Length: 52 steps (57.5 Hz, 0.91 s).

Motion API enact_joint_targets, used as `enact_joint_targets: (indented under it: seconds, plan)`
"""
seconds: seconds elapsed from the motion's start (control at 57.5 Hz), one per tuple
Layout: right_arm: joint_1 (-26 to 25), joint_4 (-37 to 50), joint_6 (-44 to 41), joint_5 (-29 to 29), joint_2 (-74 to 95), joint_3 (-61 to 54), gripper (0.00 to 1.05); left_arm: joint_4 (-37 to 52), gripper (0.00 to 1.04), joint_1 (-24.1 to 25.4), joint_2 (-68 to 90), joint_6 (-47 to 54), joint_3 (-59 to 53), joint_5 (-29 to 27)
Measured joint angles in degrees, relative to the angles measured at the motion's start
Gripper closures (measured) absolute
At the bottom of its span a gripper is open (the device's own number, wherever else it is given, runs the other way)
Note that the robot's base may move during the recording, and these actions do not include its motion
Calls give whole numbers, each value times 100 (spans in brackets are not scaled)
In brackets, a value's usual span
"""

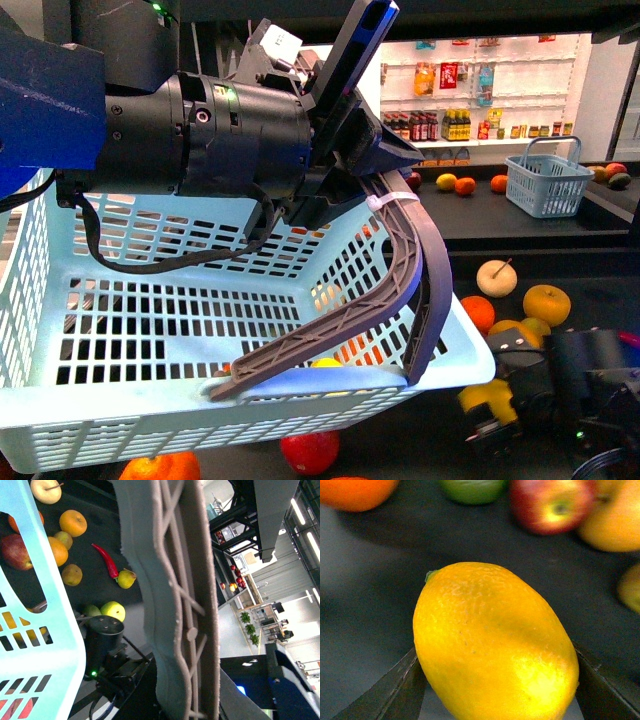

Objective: Pick lemon from shelf

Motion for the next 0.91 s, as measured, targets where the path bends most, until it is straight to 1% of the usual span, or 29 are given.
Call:
enact_joint_targets:
  seconds: [0.052, 0.174, 0.226, 0.313, 0.487, 0.609, 0.644, 0.748, 0.835, 0.905]
  plan:
    - [-155, 101, 70, 391, -214, -160, 32, 0, 95, 0, 0, 0, 0, 0]
    - [-437, 205, 433, 968, -748, -586, 32, -2, 95, 0, 0, 0, 0, -2]
    - [-509, 280, 597, 1104, -1019, -802, 32, 0, 95, 0, 0, 0, 0, -2]
    - [-546, 483, 951, 1110, -1563, -1213, 32, -2, 95, 0, 0, 0, 0, 0]
    - [-321, 1078, 1556, 898, -2782, -2028, 32, 0, 95, -7, 0, -2, 0, 7]
    - [22, 1427, 1919, 525, -3563, -2551, 32, 0, 95, -7, 0, 0, 0, 0]
    - [157, 1547, 2022, 341, -3768, -2723, 32, -2, 95, -7, 0, 2, 0, -2]
    - [501, 1722, 2234, -2, -4074, -3082, 32, 0, 95, -7, 0, 0, 0, -2]
    - [643, 1784, 2376, -170, -4116, -3211, 32, -2, 95, -7, 0, 0, 0, 0]
    - [769, 1803, 2577, -463, -4120, -3285, 32, -2, 95, -7, 0, 0, 0, -2]
